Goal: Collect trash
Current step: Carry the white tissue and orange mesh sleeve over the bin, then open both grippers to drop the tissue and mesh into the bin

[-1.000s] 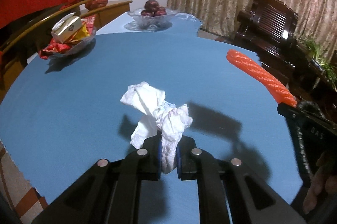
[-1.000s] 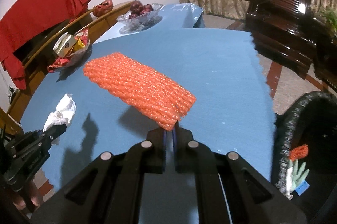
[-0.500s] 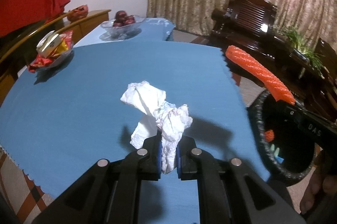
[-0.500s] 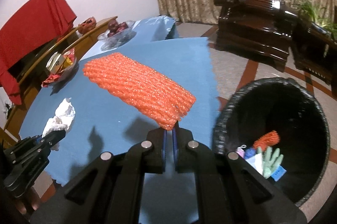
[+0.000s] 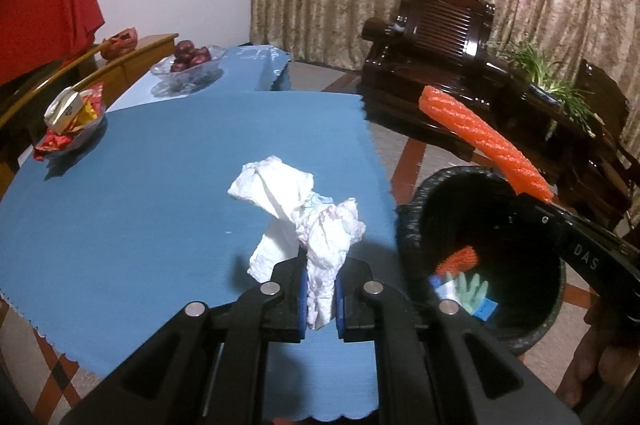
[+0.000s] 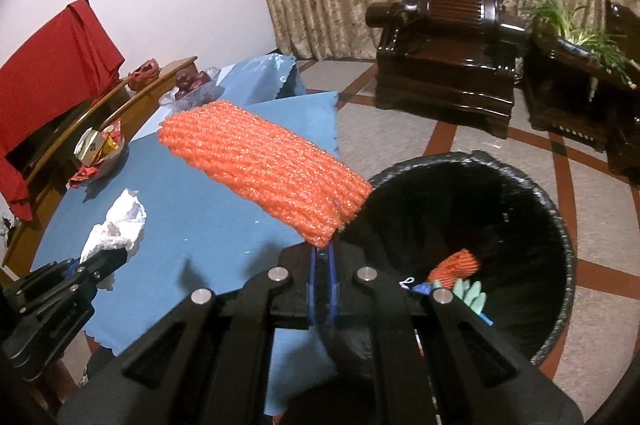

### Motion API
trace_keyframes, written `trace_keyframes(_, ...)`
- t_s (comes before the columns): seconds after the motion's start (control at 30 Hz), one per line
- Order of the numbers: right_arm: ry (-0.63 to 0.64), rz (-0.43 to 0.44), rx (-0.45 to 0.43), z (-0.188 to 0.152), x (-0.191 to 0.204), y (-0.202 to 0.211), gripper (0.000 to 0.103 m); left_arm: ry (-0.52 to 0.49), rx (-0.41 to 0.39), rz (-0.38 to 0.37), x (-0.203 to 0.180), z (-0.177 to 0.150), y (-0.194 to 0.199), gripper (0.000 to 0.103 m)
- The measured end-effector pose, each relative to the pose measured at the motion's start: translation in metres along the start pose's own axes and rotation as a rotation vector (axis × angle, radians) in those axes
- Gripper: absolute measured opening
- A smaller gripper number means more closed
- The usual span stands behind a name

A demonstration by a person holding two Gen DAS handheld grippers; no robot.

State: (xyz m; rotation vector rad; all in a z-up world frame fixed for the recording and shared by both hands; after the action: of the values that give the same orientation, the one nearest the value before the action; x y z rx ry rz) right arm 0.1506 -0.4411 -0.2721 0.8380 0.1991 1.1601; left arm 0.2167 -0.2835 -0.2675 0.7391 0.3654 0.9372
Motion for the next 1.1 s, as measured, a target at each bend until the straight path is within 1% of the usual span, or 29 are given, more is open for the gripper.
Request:
trace_keyframes(0.27,-0.047,-0.034,-0.019,0.004,-0.057,0.015,0.004,-0.036,0.000,-0.035,-0.052,0.012,-0.007,0.010)
trace_keyframes(0.53,-0.083,-0.064,-0.012,0.008,-0.106,0.013,0.004,-0.060,0.004,-0.093,-0.116,0.029,-0.024,0.010)
trace_keyframes(0.7,-0.126,-0.086,0.020,0.002,-0.143,-0.005,0.004,-0.057,0.012,-0.145,-0.151,0.036,-0.044,0.010)
trace_keyframes(0.83,-0.160,-0.100,0.040,-0.003,-0.167,-0.018,0.004,-0.067,0.038,-0.172,-0.173,0.032,-0.065,0.010)
trace_keyframes(1.1,-0.195,-0.110,0.093,-0.022,-0.192,-0.048,0.004,-0.087,0.094,-0.177,-0.192,0.015,-0.102,0.010)
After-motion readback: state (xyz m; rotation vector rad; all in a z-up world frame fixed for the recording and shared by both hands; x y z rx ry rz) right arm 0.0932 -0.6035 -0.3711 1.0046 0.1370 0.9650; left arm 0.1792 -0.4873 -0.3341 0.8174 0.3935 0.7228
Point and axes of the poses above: each gripper's, at about its wrist camera, not at the fingertips, and y roughly against the way its jaws point, x to its left, z to its top, the point moved 10 cm from there along -y, roughly the way its jaws point, and after that the axes turned 6 degrees about -y, right-handed, at the moved point
